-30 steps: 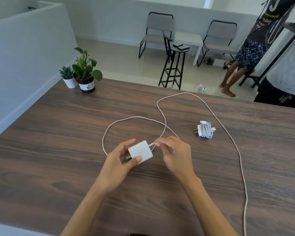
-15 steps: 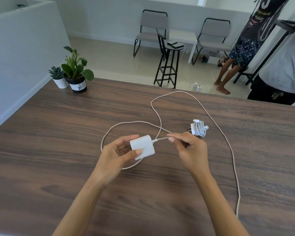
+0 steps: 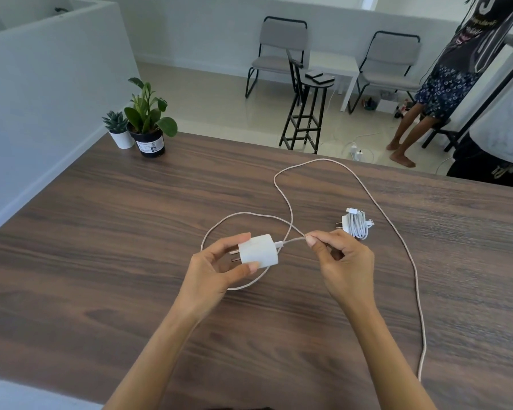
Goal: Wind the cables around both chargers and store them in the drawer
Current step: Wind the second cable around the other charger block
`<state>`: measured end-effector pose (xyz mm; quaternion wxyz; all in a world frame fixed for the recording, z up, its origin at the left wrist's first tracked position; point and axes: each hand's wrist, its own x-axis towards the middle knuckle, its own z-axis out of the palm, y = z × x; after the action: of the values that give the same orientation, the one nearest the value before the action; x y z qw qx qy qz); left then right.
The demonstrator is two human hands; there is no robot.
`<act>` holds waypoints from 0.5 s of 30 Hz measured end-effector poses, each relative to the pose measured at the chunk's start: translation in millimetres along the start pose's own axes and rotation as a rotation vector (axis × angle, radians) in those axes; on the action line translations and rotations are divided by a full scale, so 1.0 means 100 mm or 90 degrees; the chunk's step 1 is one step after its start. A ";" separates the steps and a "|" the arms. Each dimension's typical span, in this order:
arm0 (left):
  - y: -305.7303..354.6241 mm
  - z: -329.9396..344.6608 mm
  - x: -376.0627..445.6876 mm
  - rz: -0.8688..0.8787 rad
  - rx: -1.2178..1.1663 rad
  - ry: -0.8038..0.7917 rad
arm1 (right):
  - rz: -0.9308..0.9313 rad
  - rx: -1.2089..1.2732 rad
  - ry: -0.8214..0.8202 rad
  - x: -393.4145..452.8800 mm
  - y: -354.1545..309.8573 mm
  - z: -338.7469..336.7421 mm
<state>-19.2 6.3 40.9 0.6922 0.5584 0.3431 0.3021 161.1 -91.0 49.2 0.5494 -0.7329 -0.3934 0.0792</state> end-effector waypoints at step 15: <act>0.18 0.03 -0.07 0.073 0.142 -0.069 | -0.031 0.044 0.034 0.07 -0.05 -0.12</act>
<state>-21.6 1.9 59.5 0.6246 0.6663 0.3045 0.2706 169.8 -95.0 60.6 0.5868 -0.7055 -0.3930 0.0599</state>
